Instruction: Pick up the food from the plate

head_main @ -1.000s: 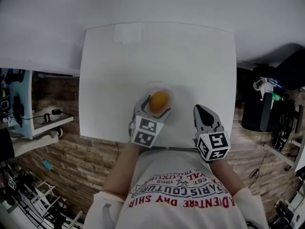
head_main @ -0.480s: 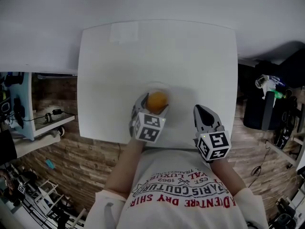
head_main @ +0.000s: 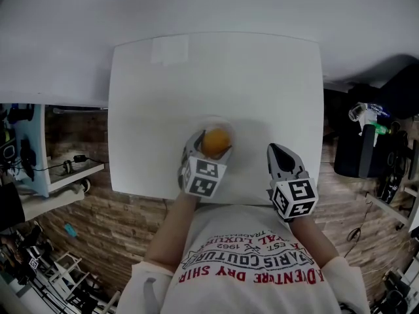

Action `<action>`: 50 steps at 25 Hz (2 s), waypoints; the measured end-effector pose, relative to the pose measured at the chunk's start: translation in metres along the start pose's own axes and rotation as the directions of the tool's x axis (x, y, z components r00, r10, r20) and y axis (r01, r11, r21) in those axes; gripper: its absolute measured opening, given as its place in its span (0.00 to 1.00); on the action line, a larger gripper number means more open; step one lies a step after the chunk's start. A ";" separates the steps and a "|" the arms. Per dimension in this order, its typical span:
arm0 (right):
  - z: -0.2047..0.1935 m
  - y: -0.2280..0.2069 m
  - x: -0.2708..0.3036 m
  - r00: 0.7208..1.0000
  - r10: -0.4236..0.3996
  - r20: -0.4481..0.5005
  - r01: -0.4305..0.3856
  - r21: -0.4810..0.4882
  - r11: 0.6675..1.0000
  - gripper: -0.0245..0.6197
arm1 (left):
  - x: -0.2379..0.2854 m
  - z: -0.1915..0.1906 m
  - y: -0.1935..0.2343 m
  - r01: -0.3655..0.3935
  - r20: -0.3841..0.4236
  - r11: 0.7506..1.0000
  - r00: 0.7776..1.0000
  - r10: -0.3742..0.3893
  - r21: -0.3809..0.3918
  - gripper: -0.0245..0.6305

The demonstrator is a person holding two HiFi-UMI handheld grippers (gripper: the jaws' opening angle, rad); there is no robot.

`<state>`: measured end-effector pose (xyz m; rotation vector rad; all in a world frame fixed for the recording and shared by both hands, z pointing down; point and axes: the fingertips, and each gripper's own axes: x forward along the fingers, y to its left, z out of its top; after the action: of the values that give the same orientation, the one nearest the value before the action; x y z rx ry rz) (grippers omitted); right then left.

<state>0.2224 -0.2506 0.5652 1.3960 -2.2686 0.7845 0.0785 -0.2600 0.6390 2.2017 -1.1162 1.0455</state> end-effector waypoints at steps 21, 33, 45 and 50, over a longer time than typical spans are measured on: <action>0.081 0.080 -0.045 0.973 -0.020 0.231 0.053 -0.139 0.989 0.06 | -0.169 0.104 0.025 -0.059 0.548 0.998 0.835 0.050 0.000 0.62; 0.127 0.117 -0.061 0.920 -0.011 0.391 0.085 -0.173 0.981 0.06 | -0.245 0.137 0.055 -0.155 0.692 0.988 0.713 0.115 -0.004 0.62; 0.129 0.127 -0.070 0.912 0.010 0.410 0.070 -0.178 0.981 0.06 | -0.244 0.136 0.050 -0.098 0.698 0.995 0.712 0.083 -0.019 0.62; 0.126 0.128 -0.075 0.911 0.011 0.411 0.069 -0.179 0.981 0.06 | -0.243 0.133 0.044 -0.089 0.690 0.996 0.720 0.075 -0.016 0.62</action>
<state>0.1392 -0.2318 0.3901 1.6174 -2.5404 0.2641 0.0057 -0.2595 0.3684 2.6607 -1.5117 0.2112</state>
